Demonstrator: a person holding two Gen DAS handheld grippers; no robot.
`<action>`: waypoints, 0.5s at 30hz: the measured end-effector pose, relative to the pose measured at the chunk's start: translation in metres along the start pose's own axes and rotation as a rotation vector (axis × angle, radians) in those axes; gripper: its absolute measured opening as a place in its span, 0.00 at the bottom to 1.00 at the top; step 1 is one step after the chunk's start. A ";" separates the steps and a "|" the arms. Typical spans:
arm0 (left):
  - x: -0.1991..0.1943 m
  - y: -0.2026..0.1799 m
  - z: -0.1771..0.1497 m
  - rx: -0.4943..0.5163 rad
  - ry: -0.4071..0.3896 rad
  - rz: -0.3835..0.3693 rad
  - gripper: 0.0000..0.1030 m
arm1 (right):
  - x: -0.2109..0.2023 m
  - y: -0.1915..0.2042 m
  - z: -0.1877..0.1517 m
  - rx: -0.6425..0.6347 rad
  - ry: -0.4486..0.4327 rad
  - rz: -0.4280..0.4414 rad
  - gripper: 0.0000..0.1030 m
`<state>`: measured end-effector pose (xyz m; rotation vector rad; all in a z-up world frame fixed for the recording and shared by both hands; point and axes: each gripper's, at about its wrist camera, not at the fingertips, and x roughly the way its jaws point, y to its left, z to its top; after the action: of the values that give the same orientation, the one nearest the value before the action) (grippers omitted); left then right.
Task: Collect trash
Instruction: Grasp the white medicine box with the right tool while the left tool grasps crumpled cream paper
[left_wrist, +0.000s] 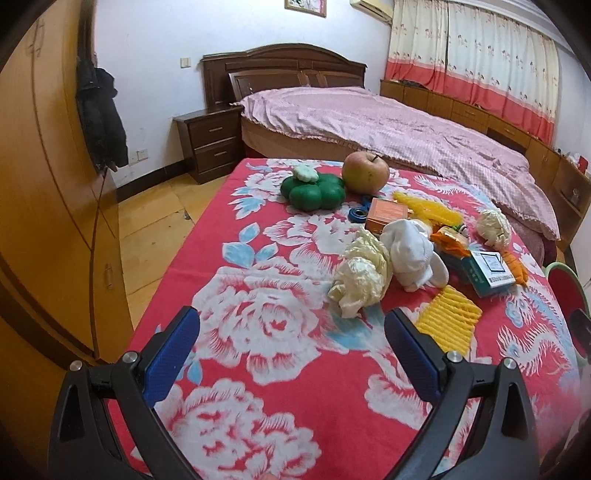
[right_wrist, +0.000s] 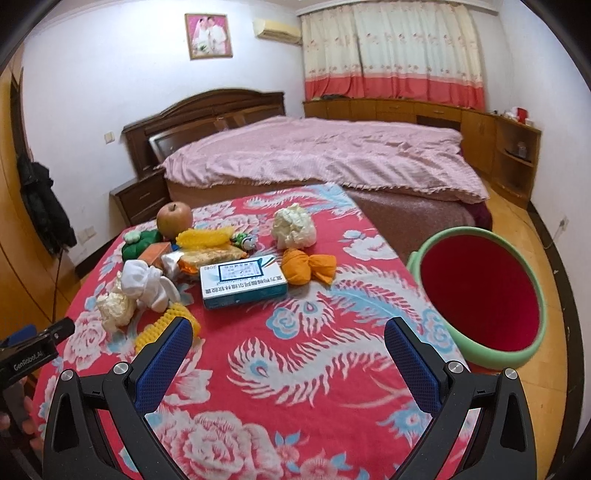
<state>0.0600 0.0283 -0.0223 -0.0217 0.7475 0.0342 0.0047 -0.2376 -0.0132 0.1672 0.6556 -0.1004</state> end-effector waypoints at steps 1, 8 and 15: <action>0.006 -0.001 0.003 0.007 0.009 -0.010 0.97 | 0.006 0.002 0.002 -0.010 0.021 0.009 1.00; 0.044 -0.020 0.018 0.053 0.085 -0.046 0.93 | 0.057 0.016 0.013 -0.094 0.164 0.061 1.00; 0.072 -0.037 0.023 0.084 0.133 -0.047 0.88 | 0.098 0.014 0.033 -0.089 0.235 0.115 1.00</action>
<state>0.1298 -0.0064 -0.0539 0.0391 0.8810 -0.0434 0.1041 -0.2341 -0.0458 0.1320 0.8811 0.0601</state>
